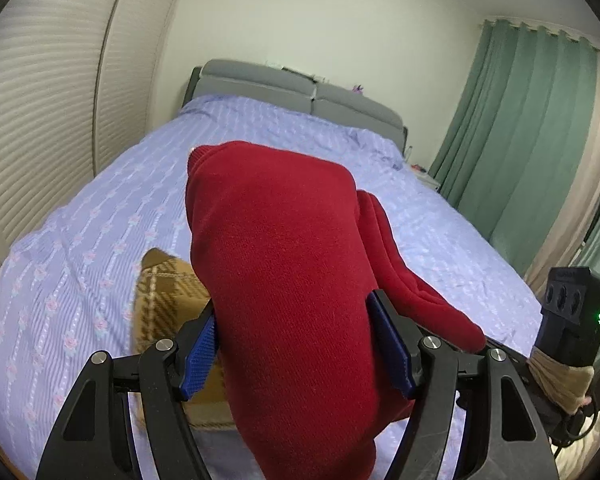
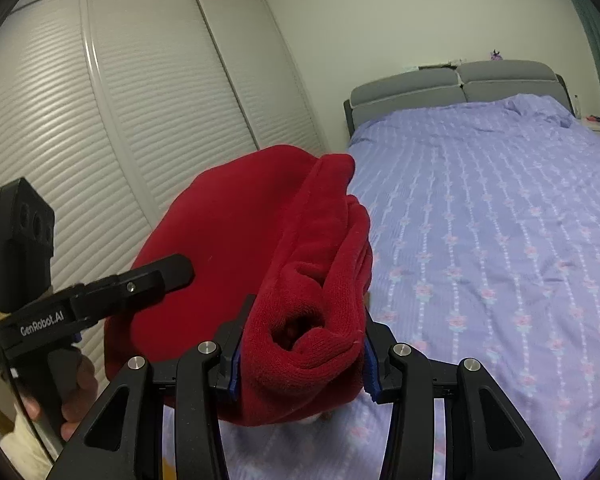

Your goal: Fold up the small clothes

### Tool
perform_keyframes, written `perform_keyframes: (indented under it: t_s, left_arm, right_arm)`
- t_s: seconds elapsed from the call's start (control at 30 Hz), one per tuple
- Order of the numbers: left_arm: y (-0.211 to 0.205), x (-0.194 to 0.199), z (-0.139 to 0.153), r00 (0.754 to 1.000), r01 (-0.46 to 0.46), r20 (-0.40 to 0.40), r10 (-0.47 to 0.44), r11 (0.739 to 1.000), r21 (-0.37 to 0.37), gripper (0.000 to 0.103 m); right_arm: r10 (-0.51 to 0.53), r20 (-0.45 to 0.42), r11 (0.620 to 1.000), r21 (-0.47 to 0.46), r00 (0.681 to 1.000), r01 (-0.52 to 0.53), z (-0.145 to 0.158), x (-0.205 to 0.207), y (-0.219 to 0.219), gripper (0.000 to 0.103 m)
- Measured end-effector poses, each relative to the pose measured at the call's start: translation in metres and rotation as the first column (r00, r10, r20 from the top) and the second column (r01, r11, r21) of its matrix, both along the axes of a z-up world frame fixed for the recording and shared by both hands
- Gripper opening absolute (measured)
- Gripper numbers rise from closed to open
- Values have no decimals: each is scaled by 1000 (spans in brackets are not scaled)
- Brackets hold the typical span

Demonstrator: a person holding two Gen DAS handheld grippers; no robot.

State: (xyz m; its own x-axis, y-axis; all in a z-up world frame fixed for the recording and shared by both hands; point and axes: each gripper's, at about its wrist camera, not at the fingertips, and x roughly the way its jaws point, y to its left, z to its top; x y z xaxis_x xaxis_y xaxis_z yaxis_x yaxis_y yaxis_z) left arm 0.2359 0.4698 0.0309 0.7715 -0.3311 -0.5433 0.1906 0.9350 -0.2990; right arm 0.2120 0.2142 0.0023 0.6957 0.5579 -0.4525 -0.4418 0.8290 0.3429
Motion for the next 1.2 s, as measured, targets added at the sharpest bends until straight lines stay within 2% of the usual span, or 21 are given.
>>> perform_keyframes:
  t_s: [0.13,0.3,0.43,0.53,0.6,0.67,0.77,0.9,0.97,1.0,1.03,1.1,1.2]
  left_arm:
    - [31,23,-21,998,-32,-48,29,998,-58,70]
    - [53,45,-46,997,-66,-56,62,995,-77,68]
    - [65,52,-67,993,-108,-56,106,993,-46,67]
    - [66,54,-80,989,-136,-56,136,991,9,67]
    - [66,52,-86,989,-135,-55,135,991,9,67]
    - [65,50,-89,991,-125,-51,126,992,19,67]
    - [57,50,-92,993,-101,-58,105,992,70,69]
    - [46,49,-94,993,-78,-75,89,987,138,77]
    - [44,47,-93,992,-92,-73,105,982,167,79]
    - [45,45,-91,990,-105,-75,120,979,175,80]
    - [45,44,-90,988,-117,-78,133,976,185,81]
    - [42,42,-87,985,-128,-82,150,967,221,85]
    - [31,36,-80,985,-129,-77,157,950,285,85]
  right_arm:
    - [12,-15,999,-34,1000,-12,-10,12,28,45]
    - [34,-5,996,-87,999,-35,-27,17,53,44]
    - [57,2,989,-134,998,-56,-41,27,67,44]
    - [78,22,980,-185,997,-73,-48,30,81,44]
    - [92,40,972,-222,995,-81,-52,28,88,44]
    - [84,19,975,-209,996,-78,-59,25,89,44]
    - [41,-65,993,-111,997,-49,-67,25,76,44]
    - [27,-168,1000,-6,985,-28,-83,25,53,46]
    - [42,-211,999,34,977,-36,-89,26,43,51]
    - [50,-228,998,53,972,-39,-90,25,36,57]
    - [49,-233,997,62,971,-35,-90,23,32,64]
    - [64,-245,995,91,967,-43,-87,20,19,67]
    - [90,-232,995,64,968,-77,-82,14,12,67]
